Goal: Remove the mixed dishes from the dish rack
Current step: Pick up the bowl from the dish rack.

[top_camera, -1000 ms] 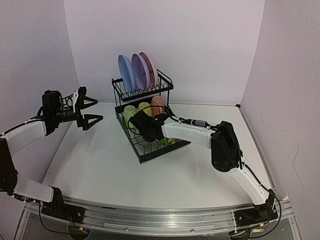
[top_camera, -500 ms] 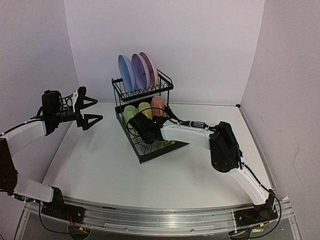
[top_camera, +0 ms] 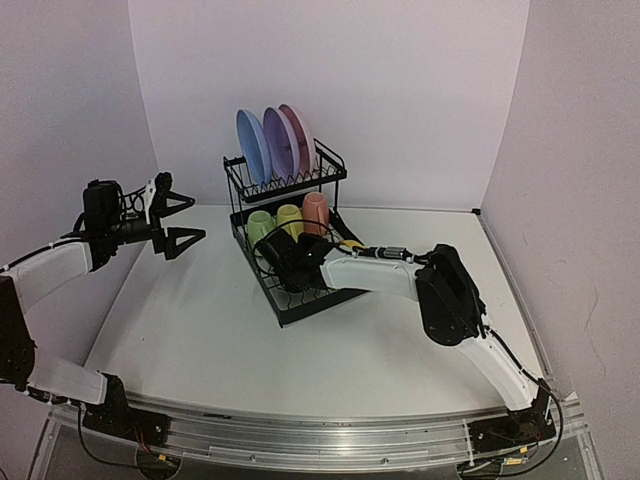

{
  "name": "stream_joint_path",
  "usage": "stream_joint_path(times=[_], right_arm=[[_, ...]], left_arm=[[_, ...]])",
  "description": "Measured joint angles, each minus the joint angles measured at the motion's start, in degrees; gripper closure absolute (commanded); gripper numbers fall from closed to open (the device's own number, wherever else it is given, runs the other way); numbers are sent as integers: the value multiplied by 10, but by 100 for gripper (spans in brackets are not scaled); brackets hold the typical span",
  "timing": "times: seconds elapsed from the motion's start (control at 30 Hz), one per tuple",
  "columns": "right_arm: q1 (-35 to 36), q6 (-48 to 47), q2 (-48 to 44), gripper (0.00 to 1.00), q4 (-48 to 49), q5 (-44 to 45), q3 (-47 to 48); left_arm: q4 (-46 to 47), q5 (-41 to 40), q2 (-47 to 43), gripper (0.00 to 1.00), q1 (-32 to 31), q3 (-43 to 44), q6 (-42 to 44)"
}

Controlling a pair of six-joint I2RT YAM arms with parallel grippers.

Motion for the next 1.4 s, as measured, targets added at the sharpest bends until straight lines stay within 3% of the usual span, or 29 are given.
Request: stream_joint_path(times=[0.3,0.77,1.07,1.4], right_arm=[[-7,-91,-4,100,131,4,-26],[9,-93,-56,100,162,-23,-64],[12,20,-95,100,90,-73,-80],[-13,253,-205,100,-53,-180,-123]], left_arm=[[0,0,0,0,0,0,0],[0,0,0,0,1,0,0],[0,0,0,0,1,0,0],[0,0,0,0,1,0,0]])
